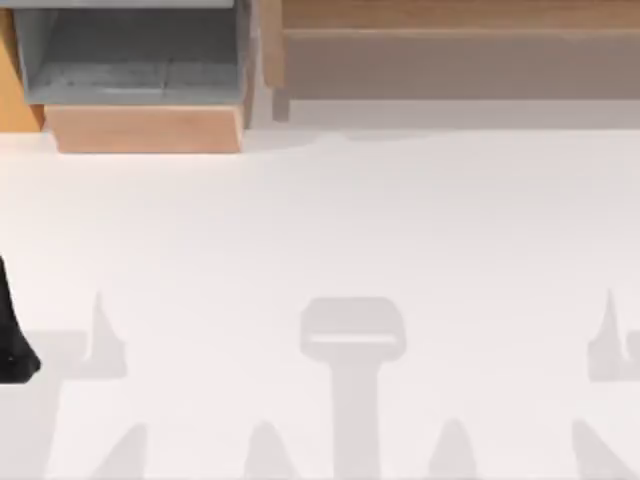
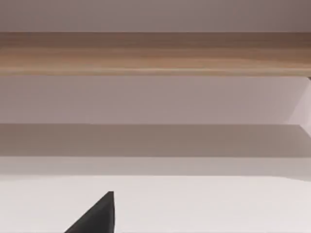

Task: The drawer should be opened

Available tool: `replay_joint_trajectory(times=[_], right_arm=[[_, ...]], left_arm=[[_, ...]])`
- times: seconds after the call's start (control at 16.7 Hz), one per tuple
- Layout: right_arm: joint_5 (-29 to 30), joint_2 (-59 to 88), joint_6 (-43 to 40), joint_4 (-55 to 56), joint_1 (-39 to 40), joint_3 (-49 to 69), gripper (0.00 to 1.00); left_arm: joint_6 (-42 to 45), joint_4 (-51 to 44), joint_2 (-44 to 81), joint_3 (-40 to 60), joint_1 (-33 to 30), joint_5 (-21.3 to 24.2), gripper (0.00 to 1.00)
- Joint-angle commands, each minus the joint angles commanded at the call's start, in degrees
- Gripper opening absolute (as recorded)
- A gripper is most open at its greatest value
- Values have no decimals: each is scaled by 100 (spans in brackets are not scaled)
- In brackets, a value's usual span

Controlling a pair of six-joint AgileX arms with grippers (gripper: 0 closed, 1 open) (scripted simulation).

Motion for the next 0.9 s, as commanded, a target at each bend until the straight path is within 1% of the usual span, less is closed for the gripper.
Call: replay_joint_trajectory(times=[0.18,0.36,0.54,0.9], right_arm=[[0,0,0,0,0,0,100],[0,0,0,0,0,0,100],[0,0,0,0,0,0,100],[0,0,0,0,0,0,100]], left_arm=[[7,71,75,42,-29,-37,100],[33,526,638,305,-236,-265,100],[47,1239,1716,707,-593,-615,100],[54,2981,4552,1685,-1492,-1462,100]])
